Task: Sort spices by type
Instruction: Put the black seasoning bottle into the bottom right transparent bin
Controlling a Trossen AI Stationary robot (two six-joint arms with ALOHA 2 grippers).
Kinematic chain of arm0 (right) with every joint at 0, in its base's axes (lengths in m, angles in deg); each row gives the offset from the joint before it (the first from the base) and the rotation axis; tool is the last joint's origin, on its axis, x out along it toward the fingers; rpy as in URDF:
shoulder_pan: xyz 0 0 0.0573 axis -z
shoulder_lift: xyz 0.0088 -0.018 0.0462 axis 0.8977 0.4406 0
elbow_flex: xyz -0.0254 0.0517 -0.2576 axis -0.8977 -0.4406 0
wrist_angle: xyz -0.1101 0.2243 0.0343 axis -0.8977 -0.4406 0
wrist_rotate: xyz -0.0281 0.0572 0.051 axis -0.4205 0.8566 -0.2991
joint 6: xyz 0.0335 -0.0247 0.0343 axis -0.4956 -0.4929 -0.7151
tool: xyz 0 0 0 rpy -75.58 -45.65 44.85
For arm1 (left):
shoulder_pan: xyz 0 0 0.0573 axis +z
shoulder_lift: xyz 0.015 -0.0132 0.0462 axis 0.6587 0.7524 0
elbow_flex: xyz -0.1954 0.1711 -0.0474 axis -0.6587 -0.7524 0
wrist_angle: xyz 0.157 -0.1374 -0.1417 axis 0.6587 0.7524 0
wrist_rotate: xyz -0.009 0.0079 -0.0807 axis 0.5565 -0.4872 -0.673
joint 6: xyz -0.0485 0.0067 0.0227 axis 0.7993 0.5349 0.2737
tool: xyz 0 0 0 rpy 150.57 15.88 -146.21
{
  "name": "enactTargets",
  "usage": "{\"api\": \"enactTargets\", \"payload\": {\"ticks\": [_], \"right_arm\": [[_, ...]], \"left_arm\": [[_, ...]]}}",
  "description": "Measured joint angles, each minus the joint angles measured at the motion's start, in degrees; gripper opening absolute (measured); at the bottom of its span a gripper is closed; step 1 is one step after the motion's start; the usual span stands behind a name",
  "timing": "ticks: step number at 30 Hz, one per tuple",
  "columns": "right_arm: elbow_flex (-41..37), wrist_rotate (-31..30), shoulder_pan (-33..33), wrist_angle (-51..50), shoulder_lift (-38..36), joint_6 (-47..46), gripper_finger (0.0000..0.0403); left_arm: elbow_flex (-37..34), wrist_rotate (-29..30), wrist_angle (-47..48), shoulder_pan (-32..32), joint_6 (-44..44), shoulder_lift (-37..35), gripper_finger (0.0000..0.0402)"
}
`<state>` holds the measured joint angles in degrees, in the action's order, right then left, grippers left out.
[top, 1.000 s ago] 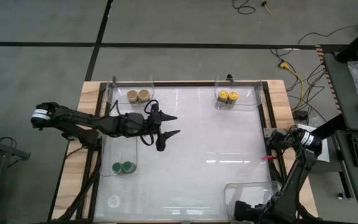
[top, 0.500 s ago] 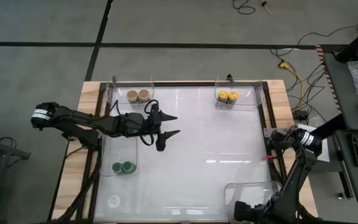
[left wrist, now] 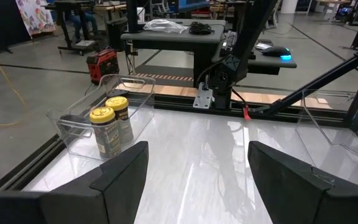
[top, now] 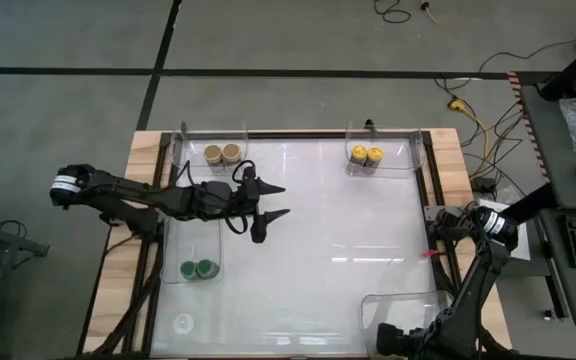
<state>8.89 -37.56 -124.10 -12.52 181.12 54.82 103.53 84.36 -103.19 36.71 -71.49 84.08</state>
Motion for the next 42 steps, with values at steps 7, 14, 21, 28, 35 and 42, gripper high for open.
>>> {"api": "enactTargets", "payload": {"ticks": [7, 14, 21, 28, 35, 42], "right_arm": [[-0.02, -0.02, 0.00, -0.01, 0.00, 0.05, 0.0220], [-0.02, -0.48, 0.00, -0.01, 0.00, -0.07, 0.0246], [-0.02, -0.90, 0.00, -0.16, 0.00, -0.09, 0.0252], [1.69, -1.17, -0.31, -3.22, -0.02, -0.89, 0.0253], [3.60, -3.09, -1.67, -6.75, -0.09, -2.35, 0.0257], [5.38, -5.01, -3.00, -12.89, -0.11, -7.47, 0.0249]], "left_arm": [[0.00, 0.00, -0.01, 0.01, 0.00, 0.00, 0.0260], [0.00, 0.00, -0.01, 0.00, 0.02, 0.00, 0.0260], [0.00, -0.01, -0.01, -0.01, 0.02, 0.00, 0.0260], [0.00, -0.02, -0.01, 0.00, 0.03, 0.00, 0.0260], [0.00, 0.00, -0.01, 0.00, 0.54, -0.01, 0.0260], [0.00, -0.02, -0.01, 0.00, 1.75, -0.02, 0.0260]]}}
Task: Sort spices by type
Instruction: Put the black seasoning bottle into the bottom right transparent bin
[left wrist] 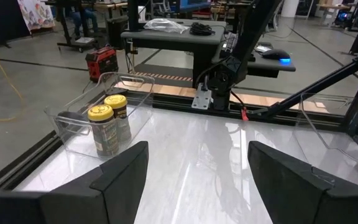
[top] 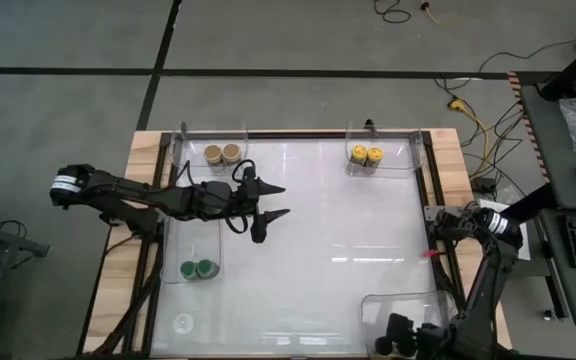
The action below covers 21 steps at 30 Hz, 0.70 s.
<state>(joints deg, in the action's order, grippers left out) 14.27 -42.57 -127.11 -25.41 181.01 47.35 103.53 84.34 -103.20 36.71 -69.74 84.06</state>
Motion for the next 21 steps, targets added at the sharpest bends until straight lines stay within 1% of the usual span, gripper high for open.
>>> {"api": "enactTargets", "payload": {"ticks": [3, 7, 10, 14, 21], "right_arm": [[-0.08, 0.09, -0.42, -1.83, -0.06, -2.90, 0.0249], [-0.84, 1.62, -0.92, -2.30, -0.08, -6.35, 0.0250], [-1.66, 3.23, -1.03, -2.19, -0.11, -8.72, 0.0243], [-3.06, 5.55, -1.02, -1.13, -0.11, -11.34, 0.0222], [-3.54, 7.27, -1.34, 1.18, -0.11, -14.62, 0.0177]], "left_arm": [[0.00, 0.00, 0.00, -0.01, 0.02, 0.00, 0.0260], [0.00, 0.02, -0.01, 0.00, 0.19, 0.00, 0.0260], [0.00, 0.02, -0.02, -0.01, 0.90, 0.00, 0.0260], [0.00, 0.02, -0.04, 0.00, 1.50, 0.00, 0.0260], [0.00, 0.04, -0.11, -0.01, 1.77, 0.00, 0.0260]]}}
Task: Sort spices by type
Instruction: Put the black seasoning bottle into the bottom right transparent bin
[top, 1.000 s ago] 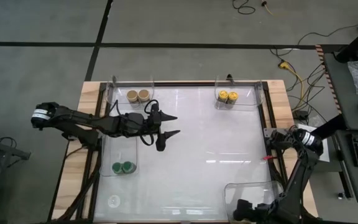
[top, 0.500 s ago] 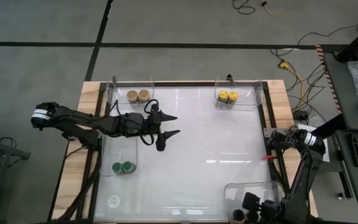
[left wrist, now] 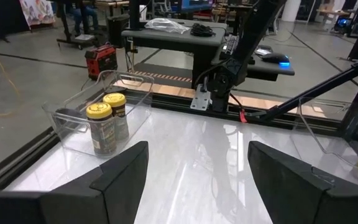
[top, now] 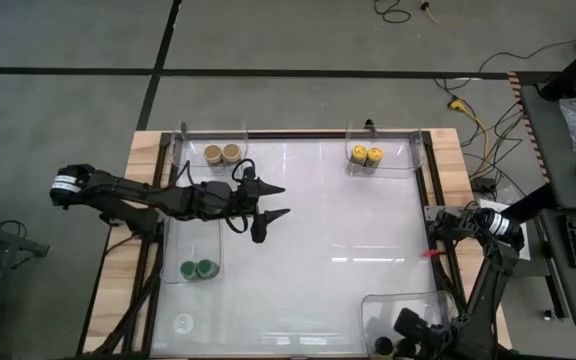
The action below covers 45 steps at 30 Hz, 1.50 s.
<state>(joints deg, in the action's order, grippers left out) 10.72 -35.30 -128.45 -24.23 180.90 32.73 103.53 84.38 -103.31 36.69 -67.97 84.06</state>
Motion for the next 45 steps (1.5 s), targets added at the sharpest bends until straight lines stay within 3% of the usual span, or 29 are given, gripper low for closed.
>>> {"api": "enactTargets", "payload": {"ticks": [23, 45], "right_arm": [[-0.19, 0.32, -0.90, 7.23, 1.92, -8.45, 0.0038], [-0.17, -3.13, -0.66, 8.35, 1.92, -4.35, 0.0027]], "left_arm": [[0.01, -0.01, 0.04, 0.00, 2.74, 0.00, 0.0260], [0.01, -0.13, 0.06, 0.00, 3.58, 0.00, 0.0260]]}}
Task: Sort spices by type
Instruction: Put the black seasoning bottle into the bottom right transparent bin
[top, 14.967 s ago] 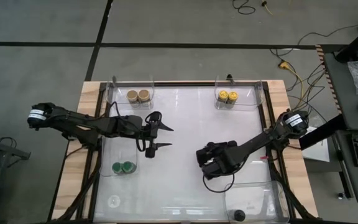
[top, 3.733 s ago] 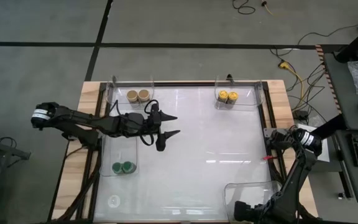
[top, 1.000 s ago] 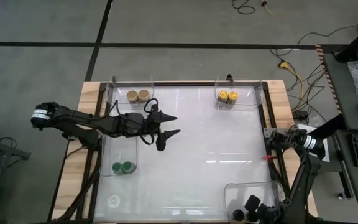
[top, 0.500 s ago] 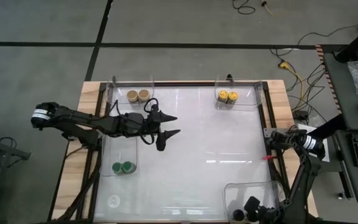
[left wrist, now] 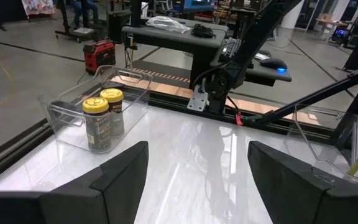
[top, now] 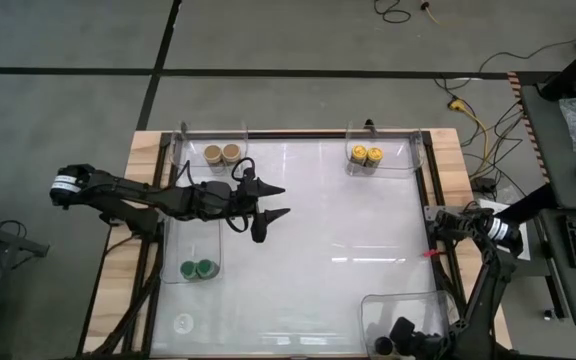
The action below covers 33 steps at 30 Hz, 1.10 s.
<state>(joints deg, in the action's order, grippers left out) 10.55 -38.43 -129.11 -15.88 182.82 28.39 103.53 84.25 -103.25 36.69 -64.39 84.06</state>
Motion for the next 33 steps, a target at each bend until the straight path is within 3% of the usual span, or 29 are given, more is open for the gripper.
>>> {"api": "enactTargets", "payload": {"ticks": [17, 33], "right_arm": [[0.02, -0.14, 0.02, -0.01, -0.43, 1.32, 0.0027], [-2.47, -0.04, 0.17, -5.04, -2.29, -5.14, 0.0027]], "left_arm": [[0.01, -0.04, -0.18, 0.00, 0.02, 0.00, 0.0260], [0.02, -0.07, -0.39, 0.00, 2.13, 0.00, 0.0260]]}}
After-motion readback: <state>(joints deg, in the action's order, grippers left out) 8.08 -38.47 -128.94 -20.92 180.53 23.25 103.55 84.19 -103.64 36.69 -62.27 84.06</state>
